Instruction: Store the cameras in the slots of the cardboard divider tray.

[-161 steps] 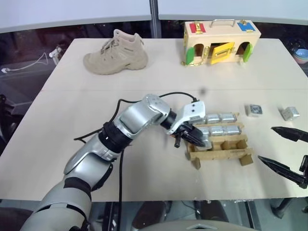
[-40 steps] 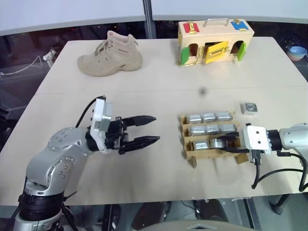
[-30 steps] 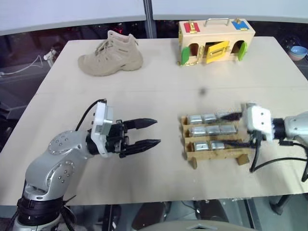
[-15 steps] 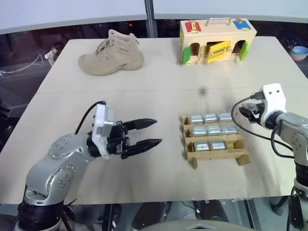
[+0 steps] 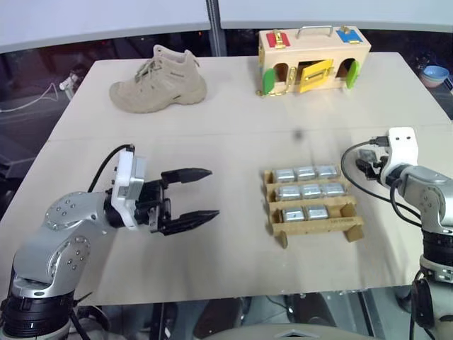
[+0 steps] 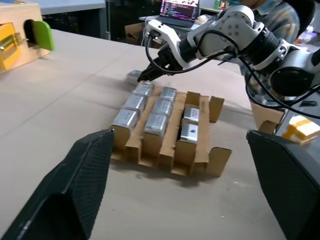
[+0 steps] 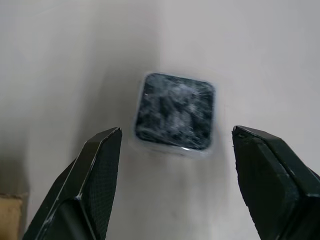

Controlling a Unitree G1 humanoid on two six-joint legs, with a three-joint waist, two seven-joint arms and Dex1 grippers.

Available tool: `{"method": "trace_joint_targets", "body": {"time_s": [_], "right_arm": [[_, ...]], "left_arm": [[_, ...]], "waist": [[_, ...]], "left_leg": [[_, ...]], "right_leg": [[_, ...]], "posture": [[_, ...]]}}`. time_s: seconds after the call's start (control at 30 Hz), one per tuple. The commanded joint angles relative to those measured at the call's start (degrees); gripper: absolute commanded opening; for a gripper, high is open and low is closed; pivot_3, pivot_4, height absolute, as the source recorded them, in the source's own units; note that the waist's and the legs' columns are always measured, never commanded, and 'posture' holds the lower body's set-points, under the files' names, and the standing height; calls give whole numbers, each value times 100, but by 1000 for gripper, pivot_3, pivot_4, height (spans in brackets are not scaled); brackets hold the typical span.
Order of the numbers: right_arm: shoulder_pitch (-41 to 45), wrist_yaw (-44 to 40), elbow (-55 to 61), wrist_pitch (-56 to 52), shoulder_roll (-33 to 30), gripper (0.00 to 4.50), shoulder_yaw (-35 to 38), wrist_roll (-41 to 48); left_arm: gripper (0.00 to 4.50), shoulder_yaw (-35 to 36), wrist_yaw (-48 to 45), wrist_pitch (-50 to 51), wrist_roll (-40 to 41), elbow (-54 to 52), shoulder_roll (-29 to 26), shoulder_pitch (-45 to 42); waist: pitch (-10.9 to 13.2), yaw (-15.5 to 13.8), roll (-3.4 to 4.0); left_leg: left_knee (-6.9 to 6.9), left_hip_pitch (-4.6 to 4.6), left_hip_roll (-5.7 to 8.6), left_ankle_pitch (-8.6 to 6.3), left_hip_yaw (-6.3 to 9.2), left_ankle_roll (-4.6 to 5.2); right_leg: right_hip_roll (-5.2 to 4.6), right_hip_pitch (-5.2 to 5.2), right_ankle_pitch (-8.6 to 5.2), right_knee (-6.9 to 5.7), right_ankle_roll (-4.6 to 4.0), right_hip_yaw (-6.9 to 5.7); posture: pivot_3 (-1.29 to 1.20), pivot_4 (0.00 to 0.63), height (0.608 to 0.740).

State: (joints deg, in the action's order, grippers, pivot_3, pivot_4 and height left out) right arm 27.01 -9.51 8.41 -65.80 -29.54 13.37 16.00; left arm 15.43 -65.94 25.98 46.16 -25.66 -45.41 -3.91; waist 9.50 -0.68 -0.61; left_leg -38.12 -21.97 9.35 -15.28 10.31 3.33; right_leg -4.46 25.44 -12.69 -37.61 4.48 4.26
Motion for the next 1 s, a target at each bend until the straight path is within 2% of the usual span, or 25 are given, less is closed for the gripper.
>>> {"method": "trace_joint_targets", "body": {"time_s": [0.03,0.23,0.33,0.37,0.4,0.47,0.53,0.63,0.67,0.7,0.8,1.0], "right_arm": [[252,78,-189,208,68,3501,42,-105],[416,174,-632,394,119,3501,5,-264],[422,117,-621,355,126,2640,2,-246],[401,101,-578,358,94,2072,-22,-267],[362,37,-506,335,24,1894,-58,-268],[293,-104,-380,277,-101,1899,-121,-238],[-185,-974,449,1869,-991,1899,-712,-694],[-691,-2247,1386,3989,-1947,1899,-1201,-986],[-773,-2459,1600,4566,-2141,1899,-1342,-1137],[-817,-2707,1838,4995,-2227,1899,-1470,-1140],[-689,-3143,2353,5461,-2147,1899,-1860,-1077],[-254,-3388,2595,5597,-1776,1899,-2284,-1213]], "left_arm": [[4481,100,93,1,66,-93,-42,-73],[4481,102,299,96,124,-257,-41,-45],[4500,21,564,206,-93,-339,-104,-29],[4500,20,773,313,-51,-364,-57,-78],[4500,43,999,481,113,-393,9,-156],[4500,82,1306,748,399,-444,89,-280],[4500,-28,2350,1531,623,-553,153,-622],[4500,-152,3072,2947,2273,17,166,-1394],[4500,-165,3388,3148,2784,291,351,-1674],[4500,-231,3892,3322,3291,611,579,-1972],[4500,-560,4742,3630,3973,1055,1135,-2642],[4500,-989,5169,3935,4068,1585,1596,-3383]], "waist": [[0,6,0],[0,6,0],[0,6,1],[0,5,0],[0,4,0],[0,0,0],[7,-60,12],[11,-11,18],[10,13,17],[9,40,17],[3,144,-10],[4,106,-12]], "left_leg": [[0,0,0,0,0,0],[2,0,0,0,0,0],[3,0,-1,0,0,0],[3,0,-1,0,0,0],[3,1,-1,0,0,0],[2,0,-1,0,0,0],[0,-4,0,0,4,0],[-9,-23,6,0,10,1],[-13,-21,4,-1,10,0],[-12,-18,2,0,10,-1],[-21,10,-22,-10,9,-20],[-32,10,-23,-11,7,-23]], "right_leg": [[0,0,0,0,0,0],[1,2,0,0,0,0],[1,2,0,0,0,1],[2,2,0,0,0,1],[2,1,0,0,0,1],[1,1,0,0,0,1],[1,2,0,1,0,-3],[-5,20,-1,-2,3,-11],[-3,18,-1,-5,4,-11],[0,17,-1,-5,4,-12],[21,-13,-1,-7,4,-12],[29,-10,4,-15,-4,-5]], "posture": [[0,150,740],[0,150,740],[0,150,740],[0,150,740],[0,150,740],[0,150,740],[0,150,740],[0,150,740],[0,150,740],[0,150,740],[0,150,740],[0,150,740]]}}
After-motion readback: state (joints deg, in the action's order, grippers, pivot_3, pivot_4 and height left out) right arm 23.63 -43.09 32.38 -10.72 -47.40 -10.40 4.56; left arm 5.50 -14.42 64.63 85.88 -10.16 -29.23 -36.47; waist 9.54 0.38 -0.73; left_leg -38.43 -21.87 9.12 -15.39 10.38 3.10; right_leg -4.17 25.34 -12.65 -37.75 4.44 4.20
